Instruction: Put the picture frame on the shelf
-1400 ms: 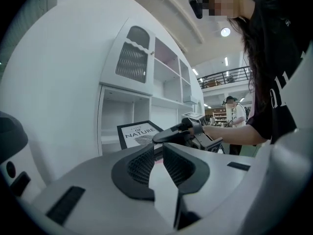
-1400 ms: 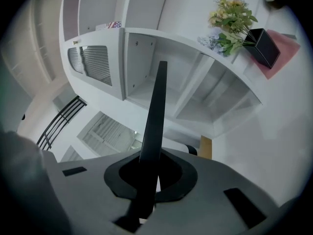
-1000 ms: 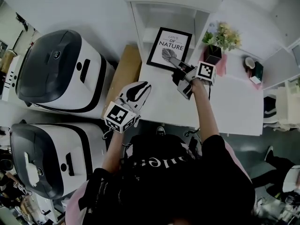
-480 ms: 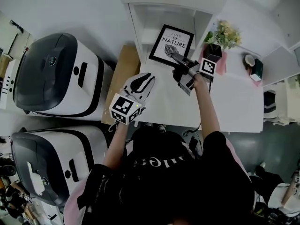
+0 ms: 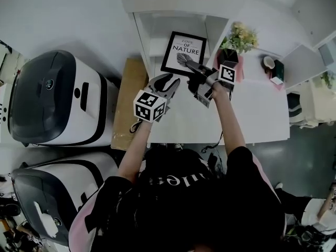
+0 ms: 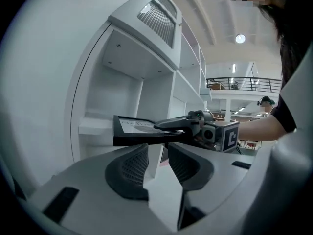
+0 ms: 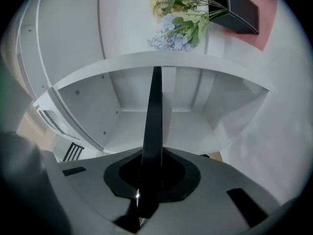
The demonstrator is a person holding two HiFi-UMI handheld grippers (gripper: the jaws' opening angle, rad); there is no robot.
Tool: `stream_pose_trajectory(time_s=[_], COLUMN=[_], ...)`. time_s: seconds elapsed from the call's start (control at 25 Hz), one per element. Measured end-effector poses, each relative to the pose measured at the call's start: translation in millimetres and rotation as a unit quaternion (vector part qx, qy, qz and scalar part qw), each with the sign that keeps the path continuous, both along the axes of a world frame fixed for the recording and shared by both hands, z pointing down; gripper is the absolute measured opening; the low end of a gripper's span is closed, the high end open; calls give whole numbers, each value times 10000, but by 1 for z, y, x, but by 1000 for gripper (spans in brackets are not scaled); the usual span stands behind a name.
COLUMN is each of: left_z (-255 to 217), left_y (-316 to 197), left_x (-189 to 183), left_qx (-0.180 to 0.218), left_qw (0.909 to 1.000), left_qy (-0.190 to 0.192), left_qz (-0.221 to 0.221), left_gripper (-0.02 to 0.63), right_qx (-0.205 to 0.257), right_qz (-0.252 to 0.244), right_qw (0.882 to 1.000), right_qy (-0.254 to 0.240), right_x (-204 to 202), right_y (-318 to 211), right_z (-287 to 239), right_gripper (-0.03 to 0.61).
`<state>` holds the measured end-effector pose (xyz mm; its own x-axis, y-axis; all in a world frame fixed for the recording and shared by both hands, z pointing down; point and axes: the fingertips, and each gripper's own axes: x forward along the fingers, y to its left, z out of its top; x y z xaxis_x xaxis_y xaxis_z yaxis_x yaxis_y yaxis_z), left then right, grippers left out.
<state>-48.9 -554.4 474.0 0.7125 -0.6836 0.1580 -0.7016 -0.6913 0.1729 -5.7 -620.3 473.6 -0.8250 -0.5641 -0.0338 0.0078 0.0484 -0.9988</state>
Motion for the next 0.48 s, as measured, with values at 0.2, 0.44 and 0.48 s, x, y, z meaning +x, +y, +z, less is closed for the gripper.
stream_pose_trajectory(time_s=[0.2,0.44,0.48], left_z=[-4,-5,-6], left_y=[-10,-32,-35], left_x=[7,10,12], left_qx=[-124,-357,-359], left_qw=[9995,9977,9978], left_qy=[270,561,542], left_qz=[85,93,116], left_gripper=[121,121,121], right_qx=[-44,119,129], right_qz=[239,440,467], right_qw=[9997,9987,9986], right_qy=[48,211,221], right_x=[16,39,42], right_y=[-6,0,2], right_z=[-6,-12,-13], right_gripper=[232,238,238])
